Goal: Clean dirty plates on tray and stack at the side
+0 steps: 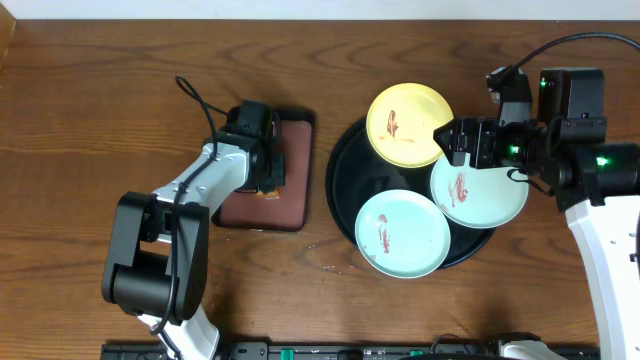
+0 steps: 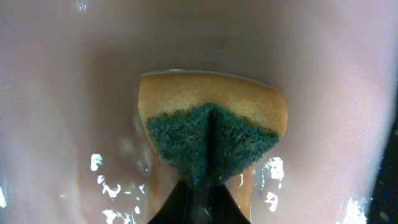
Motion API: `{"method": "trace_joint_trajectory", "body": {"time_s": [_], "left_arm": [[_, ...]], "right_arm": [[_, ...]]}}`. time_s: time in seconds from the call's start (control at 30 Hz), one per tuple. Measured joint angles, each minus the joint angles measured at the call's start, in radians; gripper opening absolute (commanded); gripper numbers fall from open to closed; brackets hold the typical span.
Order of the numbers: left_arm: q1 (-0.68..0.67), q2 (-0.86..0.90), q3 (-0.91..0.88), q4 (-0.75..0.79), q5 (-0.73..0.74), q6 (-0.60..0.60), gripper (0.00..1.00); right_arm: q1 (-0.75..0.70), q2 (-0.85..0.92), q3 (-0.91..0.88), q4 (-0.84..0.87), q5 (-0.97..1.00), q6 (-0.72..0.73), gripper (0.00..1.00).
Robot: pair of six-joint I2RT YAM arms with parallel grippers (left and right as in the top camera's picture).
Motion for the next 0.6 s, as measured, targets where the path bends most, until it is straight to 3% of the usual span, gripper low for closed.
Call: {"method": "trace_joint_trajectory", "body": {"time_s": [0.03,0.07,0.1,0.13,0.2,0.4,0.47,0.6], "left_arm": [[0.0,0.0,0.006,-0.012,0.0,0.0,0.09],[0.0,-0.001,0.014,-0.031,0.0,0.002,0.17],[0.0,-0.001,0.021,-0.047,0.0,0.003,0.36],[0.0,-0.003,0.029,-0.061,-0.001,0.003,0.45],[-0.001,-0.016,0.04,-0.089,0.0,0.005,0.52],[-0.002,-0.057,0.054,-0.145,0.0,0.006,0.52],[-0.006,-0.057,0.05,-0.143,-0.001,0.006,0.44],[-0.024,-0.052,0.019,-0.102,-0.002,0.013,0.13]], "right_arm": [[0.0,0.0,0.0,0.0,0.0,0.0,0.87],[0.0,0.0,0.0,0.0,0.0,0.0,0.87],[0.0,0.0,0.0,0.0,0.0,0.0,0.87],[0.0,0.0,0.0,0.0,0.0,0.0,0.86],[0.0,0.0,0.0,0.0,0.0,0.0,0.87],[0.0,0.0,0.0,0.0,0.0,0.0,0.87],[0.0,0.0,0.0,0.0,0.0,0.0,0.87],[0.0,0.0,0.0,-0.01,0.0,0.0,0.88]]}}
